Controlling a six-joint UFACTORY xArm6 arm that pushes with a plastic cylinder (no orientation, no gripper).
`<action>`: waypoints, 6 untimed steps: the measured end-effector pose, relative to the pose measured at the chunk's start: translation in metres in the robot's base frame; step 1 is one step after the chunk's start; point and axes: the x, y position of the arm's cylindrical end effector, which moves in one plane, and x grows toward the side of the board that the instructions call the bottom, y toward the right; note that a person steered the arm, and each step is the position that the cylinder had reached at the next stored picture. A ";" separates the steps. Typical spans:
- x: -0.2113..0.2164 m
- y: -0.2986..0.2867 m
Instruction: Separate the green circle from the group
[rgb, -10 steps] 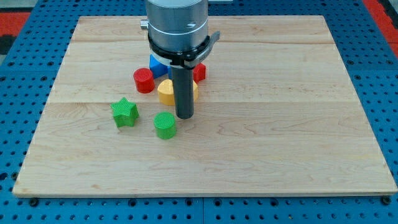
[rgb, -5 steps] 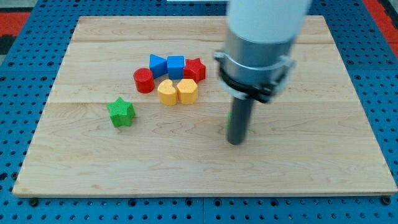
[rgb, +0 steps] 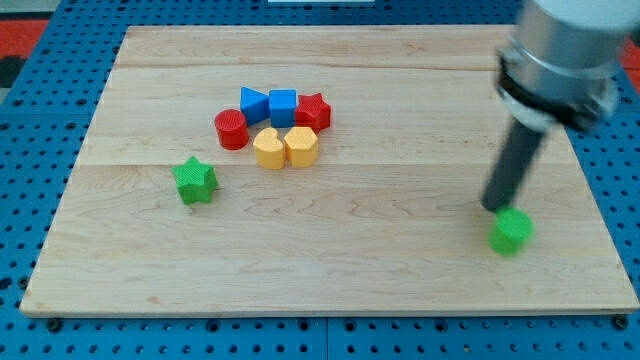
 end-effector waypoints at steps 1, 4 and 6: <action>-0.039 -0.007; 0.081 0.012; 0.058 -0.006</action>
